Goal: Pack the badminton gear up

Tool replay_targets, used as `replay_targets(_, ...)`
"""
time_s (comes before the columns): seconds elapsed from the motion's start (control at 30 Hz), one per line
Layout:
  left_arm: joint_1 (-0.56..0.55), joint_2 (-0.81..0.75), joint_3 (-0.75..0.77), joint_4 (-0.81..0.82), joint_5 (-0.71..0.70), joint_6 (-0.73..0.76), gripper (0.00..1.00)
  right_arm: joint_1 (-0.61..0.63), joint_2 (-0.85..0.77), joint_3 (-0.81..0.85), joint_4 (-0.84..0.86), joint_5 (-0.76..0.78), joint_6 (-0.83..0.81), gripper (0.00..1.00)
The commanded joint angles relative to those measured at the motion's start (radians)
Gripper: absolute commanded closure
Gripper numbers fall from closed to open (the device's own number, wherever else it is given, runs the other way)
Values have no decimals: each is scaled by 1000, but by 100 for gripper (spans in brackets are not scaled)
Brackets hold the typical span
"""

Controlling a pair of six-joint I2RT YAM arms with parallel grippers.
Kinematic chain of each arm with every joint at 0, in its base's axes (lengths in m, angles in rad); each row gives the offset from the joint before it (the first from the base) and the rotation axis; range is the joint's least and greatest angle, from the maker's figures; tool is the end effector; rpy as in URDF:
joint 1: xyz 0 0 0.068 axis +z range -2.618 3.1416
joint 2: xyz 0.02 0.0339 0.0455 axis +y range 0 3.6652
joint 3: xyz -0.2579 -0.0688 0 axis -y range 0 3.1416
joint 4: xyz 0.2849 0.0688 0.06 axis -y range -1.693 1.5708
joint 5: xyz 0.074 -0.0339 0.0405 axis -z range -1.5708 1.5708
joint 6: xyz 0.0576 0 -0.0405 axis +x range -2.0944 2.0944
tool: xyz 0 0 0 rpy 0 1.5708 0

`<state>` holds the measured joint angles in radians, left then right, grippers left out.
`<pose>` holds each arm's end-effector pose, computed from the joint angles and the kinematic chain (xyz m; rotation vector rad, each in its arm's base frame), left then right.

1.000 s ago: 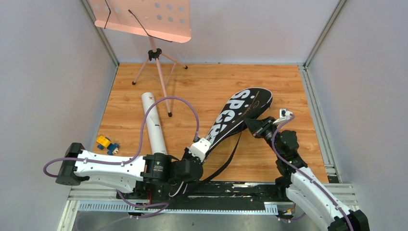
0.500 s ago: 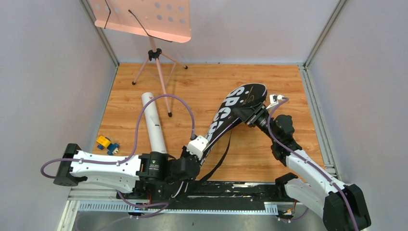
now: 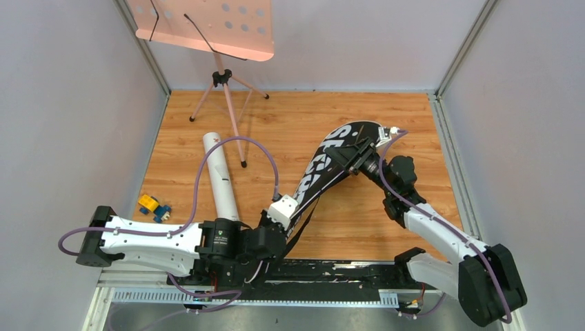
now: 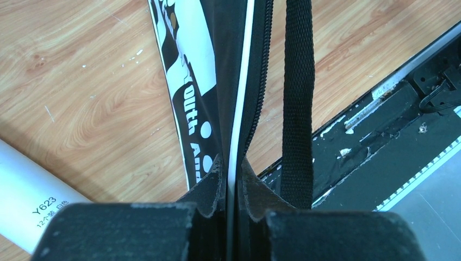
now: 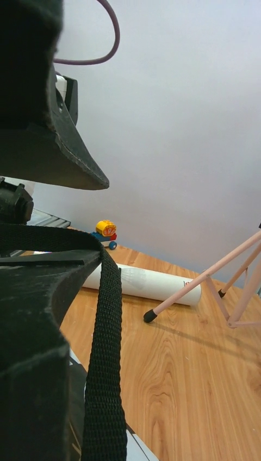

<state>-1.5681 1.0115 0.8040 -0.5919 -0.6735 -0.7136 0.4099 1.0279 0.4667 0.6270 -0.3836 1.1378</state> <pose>0.0366 -0.2572 0.2468 0.6229 2.1179 -0.4877 0.2547 0.1342 0.2419 0.2725 1.6945 1.4879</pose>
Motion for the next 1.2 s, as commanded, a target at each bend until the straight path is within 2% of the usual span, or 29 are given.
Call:
replay_targets(0.0, 3, -36, 12, 101, -52, -22, 100, 31, 67, 80, 71, 6, 12, 54)
replay_targets(0.07, 3, -45, 13, 98, -55, -24, 100, 55, 108, 132, 4, 30, -44, 54)
replay_targets(0.3, 3, -115, 6, 89, -71, -43, 100, 80, 253, 362, -482, 38, -276, 48)
replay_targets(0.57, 3, -184, 3, 38, -108, -60, 100, 79, 160, 432, -738, 46, -457, 35)
replay_targets(0.73, 3, -216, -8, 26, -122, -70, 100, 73, 75, 450, -769, 31, -560, 32)
replay_targets(0.83, 4, -233, -12, 24, -122, -68, 100, 61, 33, 462, -785, 34, -636, 34)
replay_targets(1.03, 3, -237, -3, 6, -109, -55, 100, 56, -87, 397, -781, 286, -883, 40)
replay_targets(1.1, 4, -237, -3, 7, -105, -53, 100, 56, -126, 338, -772, 321, -1013, 42)
replay_targets(1.17, 3, -237, -7, 11, -106, -51, 100, 56, -165, 270, -768, 342, -1094, 40)
